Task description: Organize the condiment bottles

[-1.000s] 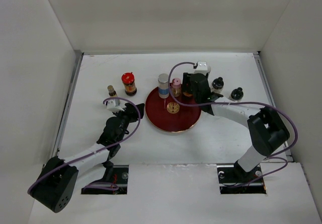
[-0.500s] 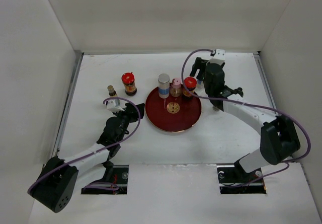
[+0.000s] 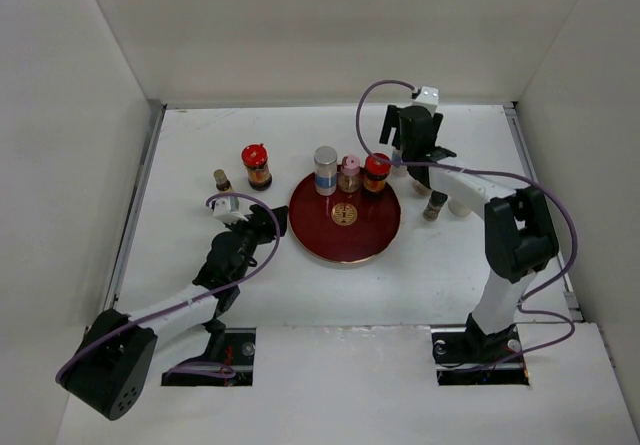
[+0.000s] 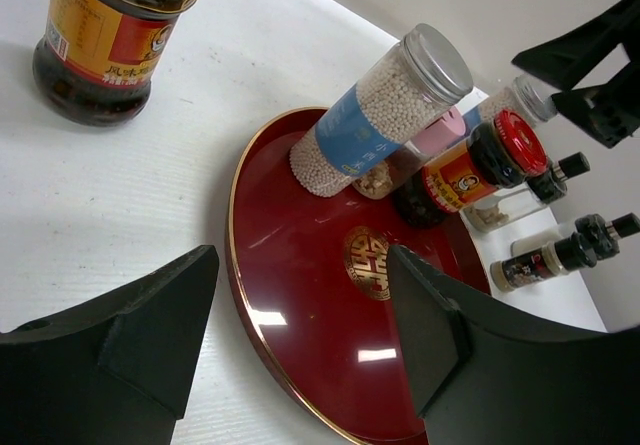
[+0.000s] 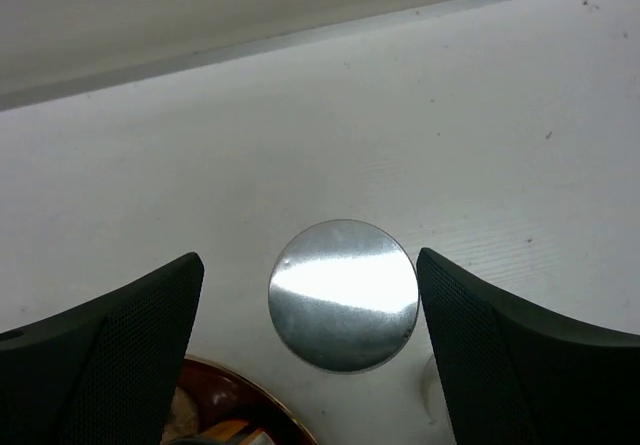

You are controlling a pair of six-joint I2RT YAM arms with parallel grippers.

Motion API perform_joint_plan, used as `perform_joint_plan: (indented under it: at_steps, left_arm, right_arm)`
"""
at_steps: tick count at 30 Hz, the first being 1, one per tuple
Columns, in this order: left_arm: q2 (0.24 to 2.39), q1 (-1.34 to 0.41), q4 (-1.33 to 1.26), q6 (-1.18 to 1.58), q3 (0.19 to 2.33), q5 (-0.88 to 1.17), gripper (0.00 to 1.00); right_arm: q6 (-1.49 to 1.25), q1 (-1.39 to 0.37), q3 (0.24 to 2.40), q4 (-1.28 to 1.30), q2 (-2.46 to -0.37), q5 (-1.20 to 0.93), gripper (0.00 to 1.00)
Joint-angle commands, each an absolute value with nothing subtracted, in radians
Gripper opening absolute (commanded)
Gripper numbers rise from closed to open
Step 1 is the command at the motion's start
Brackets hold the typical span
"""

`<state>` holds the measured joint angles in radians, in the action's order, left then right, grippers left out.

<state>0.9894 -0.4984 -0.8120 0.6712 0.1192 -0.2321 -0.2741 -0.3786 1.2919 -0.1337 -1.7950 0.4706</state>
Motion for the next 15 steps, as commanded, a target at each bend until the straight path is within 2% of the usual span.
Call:
perform_joint_plan:
  at_steps: [1, 4, 9, 15]
  left_arm:
    - [0.994, -0.495, -0.859, 0.683, 0.152, -0.224, 0.67]
    - [1.011, -0.505, -0.864, 0.683, 0.158, -0.224, 0.67]
    - [1.037, -0.505, -0.879, 0.684, 0.158, -0.224, 0.67]
    - [1.043, -0.515, -0.882, 0.678, 0.164, -0.218, 0.67]
  right_arm:
    - [-0.271, -0.37, 1.348, -0.12, -1.815, 0.462, 0.89]
    - [-0.278, -0.37, 1.342, -0.121, -1.827, 0.469, 0.85]
    - [-0.278, -0.37, 1.332, -0.141, -1.818, 0.48, 0.59]
    - [-0.242, -0.383, 1.276, -0.215, -1.708, 0.511, 0.51]
